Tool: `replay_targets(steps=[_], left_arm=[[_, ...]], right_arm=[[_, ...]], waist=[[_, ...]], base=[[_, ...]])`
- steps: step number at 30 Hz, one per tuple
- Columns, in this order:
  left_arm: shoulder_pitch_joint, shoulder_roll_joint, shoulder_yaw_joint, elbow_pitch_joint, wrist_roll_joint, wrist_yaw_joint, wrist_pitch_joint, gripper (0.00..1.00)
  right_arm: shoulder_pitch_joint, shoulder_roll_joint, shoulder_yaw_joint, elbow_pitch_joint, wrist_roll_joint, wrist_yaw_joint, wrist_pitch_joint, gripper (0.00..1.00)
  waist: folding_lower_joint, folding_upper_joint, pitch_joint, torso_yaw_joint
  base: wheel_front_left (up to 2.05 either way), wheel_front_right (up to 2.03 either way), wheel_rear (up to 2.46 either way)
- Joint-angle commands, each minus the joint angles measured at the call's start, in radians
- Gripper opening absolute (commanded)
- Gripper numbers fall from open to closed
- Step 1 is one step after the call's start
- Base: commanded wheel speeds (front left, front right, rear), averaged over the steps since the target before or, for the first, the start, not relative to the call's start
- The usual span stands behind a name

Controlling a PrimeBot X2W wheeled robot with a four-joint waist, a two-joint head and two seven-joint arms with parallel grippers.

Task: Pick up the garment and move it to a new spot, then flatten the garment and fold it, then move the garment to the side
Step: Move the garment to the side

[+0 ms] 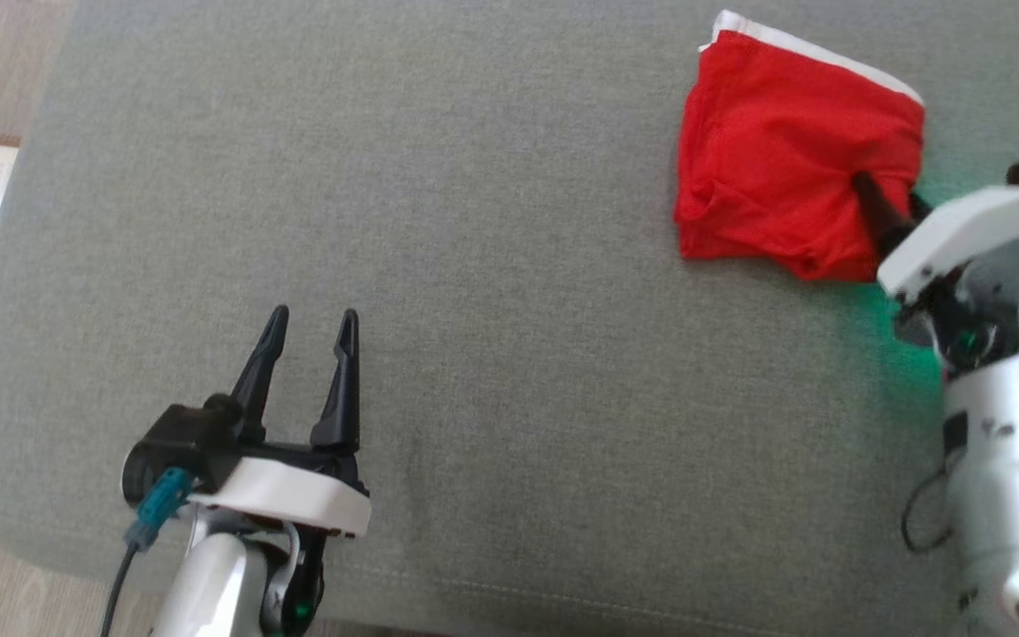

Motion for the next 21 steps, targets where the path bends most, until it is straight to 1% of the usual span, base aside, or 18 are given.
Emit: replay_targets(steps=[1, 3, 5, 7, 9, 12, 15, 20, 21], left_arm=[[-0.038, 0.006, 0.028, -0.031, -0.007, 0.006, -0.006, 1.00], [-0.043, 0.006, 0.027, -0.035, -0.007, 0.009, -0.006, 1.00], [-0.044, 0.006, 0.029, -0.041, -0.011, 0.013, -0.006, 1.00], [-0.045, 0.006, 0.031, -0.048, -0.009, 0.013, -0.006, 1.00], [-0.048, 0.006, 0.034, -0.054, -0.003, 0.010, -0.006, 1.00], [-0.064, 0.006, 0.043, -0.062, 0.009, 0.001, -0.006, 1.00], [-0.087, 0.006, 0.043, -0.074, 0.015, -0.011, -0.006, 1.00], [-0.114, 0.006, 0.036, -0.082, 0.025, -0.027, -0.006, 1.00], [-0.114, 0.006, 0.036, -0.082, 0.025, -0.027, -0.006, 1.00]], right_arm=[[-0.047, 0.024, 0.011, -0.010, 0.022, -0.001, 0.015, 1.00], [-0.078, 0.033, -0.014, 0.012, 0.065, -0.001, 0.012, 0.00], [-0.096, 0.038, -0.009, 0.018, 0.100, -0.001, 0.008, 0.00], [-0.102, 0.039, 0.021, 0.008, 0.105, -0.001, 0.006, 0.00], [-0.104, 0.020, 0.053, -0.016, 0.092, -0.001, 0.010, 0.00], [-0.119, -0.036, 0.077, -0.065, 0.085, -0.001, 0.025, 0.00], [-0.143, -0.117, 0.083, -0.116, 0.063, -0.001, 0.043, 0.00], [-0.185, -0.247, 0.062, -0.168, 0.012, -0.001, 0.098, 0.00], [-0.185, -0.247, 0.062, -0.168, 0.012, -0.001, 0.098, 0.00]], waist=[[0.0000, 0.0000, 0.009, 0.001], [0.0000, 0.0000, 0.012, -0.011], [0.0000, 0.0000, 0.012, -0.034], [0.0000, 0.0000, 0.012, -0.066], [0.0000, 0.0000, 0.015, -0.102], [0.0000, 0.0000, 0.029, -0.154], [0.0000, 0.0000, 0.053, -0.194], [0.0000, 0.0000, 0.090, -0.232], [0.0000, 0.0000, 0.090, -0.232]], base=[[0.00, 0.00, 0.00], [0.00, 0.00, 0.00], [0.00, 0.00, 0.00], [0.00, 0.00, 0.00], [0.00, 0.00, 0.00], [0.00, 0.00, 0.00], [0.00, 0.00, 0.00], [0.00, 0.00, 0.00], [0.00, 0.00, 0.00]])
